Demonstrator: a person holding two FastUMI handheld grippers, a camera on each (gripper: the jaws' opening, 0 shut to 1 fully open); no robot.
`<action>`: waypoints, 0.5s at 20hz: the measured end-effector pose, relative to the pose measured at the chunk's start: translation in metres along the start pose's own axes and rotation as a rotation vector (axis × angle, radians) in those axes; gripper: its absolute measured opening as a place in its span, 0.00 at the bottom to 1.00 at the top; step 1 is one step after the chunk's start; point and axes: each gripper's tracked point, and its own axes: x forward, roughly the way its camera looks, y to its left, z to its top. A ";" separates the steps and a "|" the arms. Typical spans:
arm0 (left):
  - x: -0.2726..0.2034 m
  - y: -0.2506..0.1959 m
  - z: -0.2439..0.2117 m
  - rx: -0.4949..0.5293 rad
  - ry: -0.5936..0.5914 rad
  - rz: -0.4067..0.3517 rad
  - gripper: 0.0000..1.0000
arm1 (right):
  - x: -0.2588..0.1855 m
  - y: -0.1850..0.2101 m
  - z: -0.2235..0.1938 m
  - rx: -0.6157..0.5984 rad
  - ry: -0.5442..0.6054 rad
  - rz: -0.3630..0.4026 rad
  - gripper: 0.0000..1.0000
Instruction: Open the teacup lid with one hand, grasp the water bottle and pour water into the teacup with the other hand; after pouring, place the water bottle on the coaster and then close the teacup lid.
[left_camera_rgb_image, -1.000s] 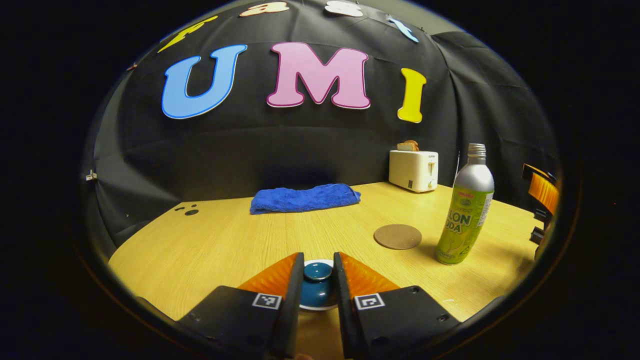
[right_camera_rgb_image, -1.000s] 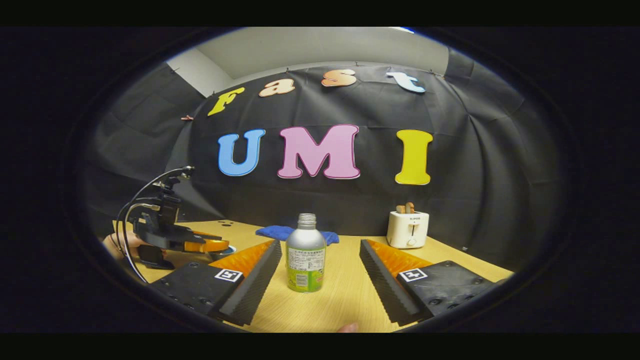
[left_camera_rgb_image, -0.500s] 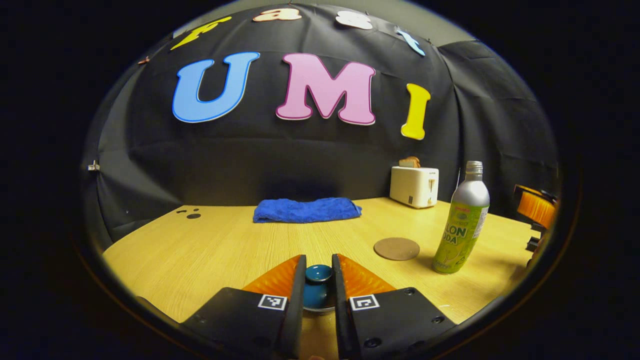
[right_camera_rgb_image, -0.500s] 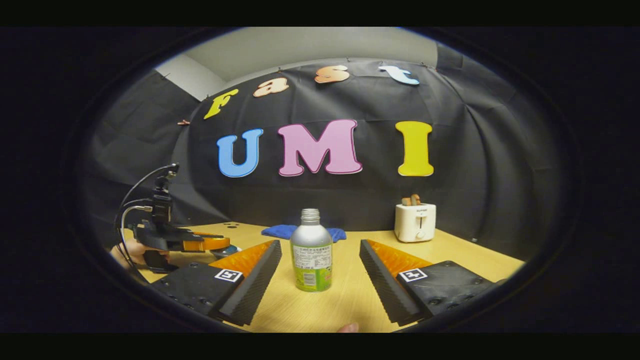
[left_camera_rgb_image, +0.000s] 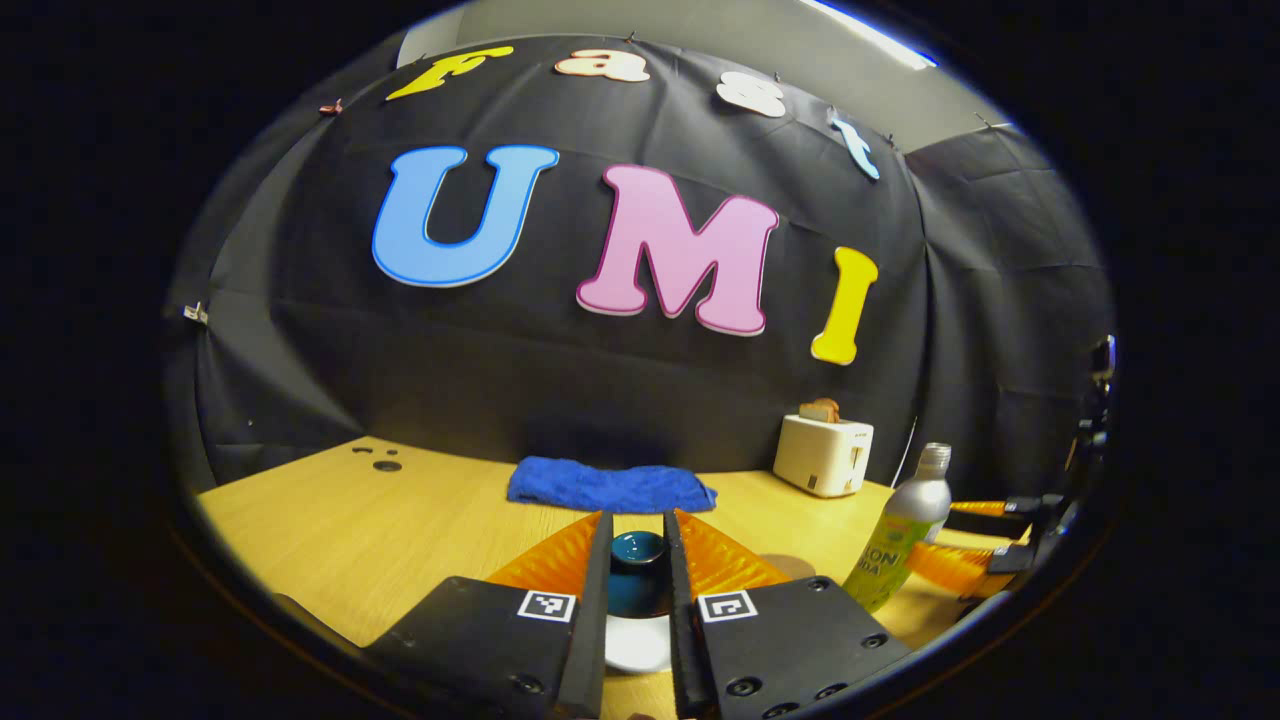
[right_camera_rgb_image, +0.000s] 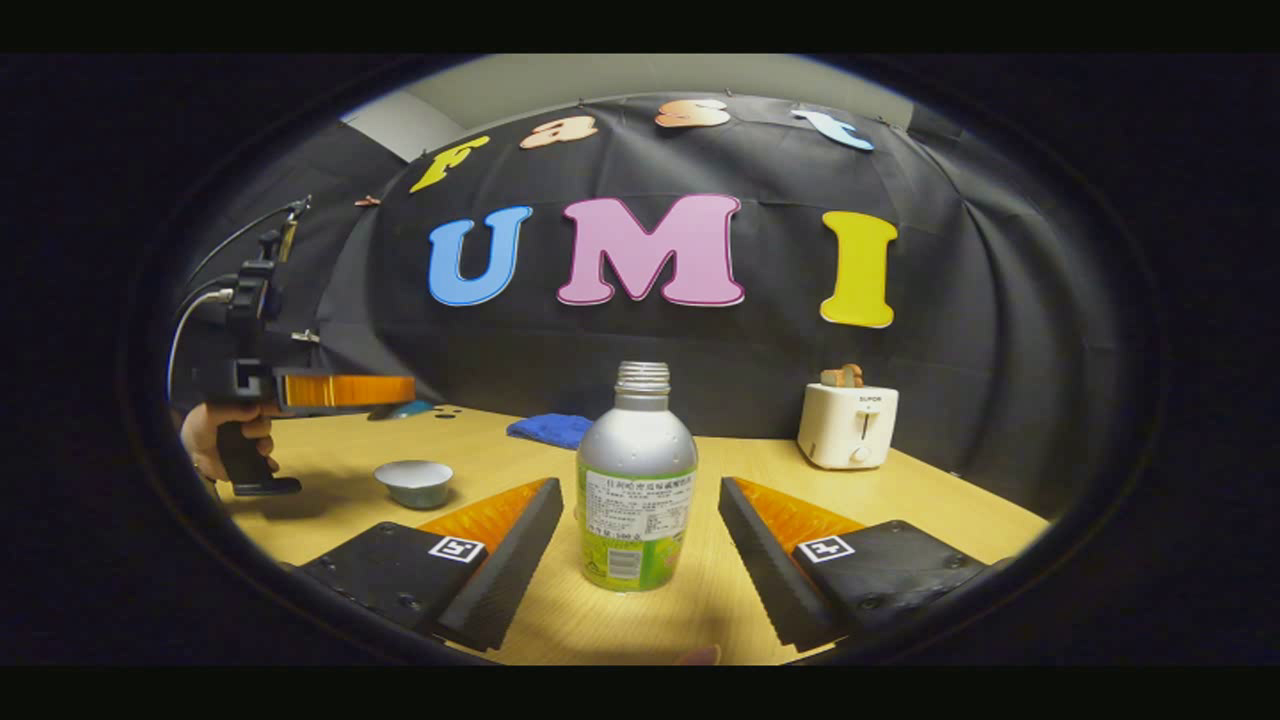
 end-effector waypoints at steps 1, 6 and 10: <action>0.002 0.004 0.009 -0.018 -0.012 -0.001 0.30 | 0.005 -0.001 -0.002 0.013 0.011 -0.009 0.97; 0.001 0.037 0.013 -0.152 -0.028 0.032 0.30 | 0.020 -0.001 -0.004 0.053 0.023 -0.024 0.97; -0.004 0.059 0.006 -0.160 -0.016 0.069 0.30 | 0.032 0.000 -0.005 0.053 0.027 -0.029 0.82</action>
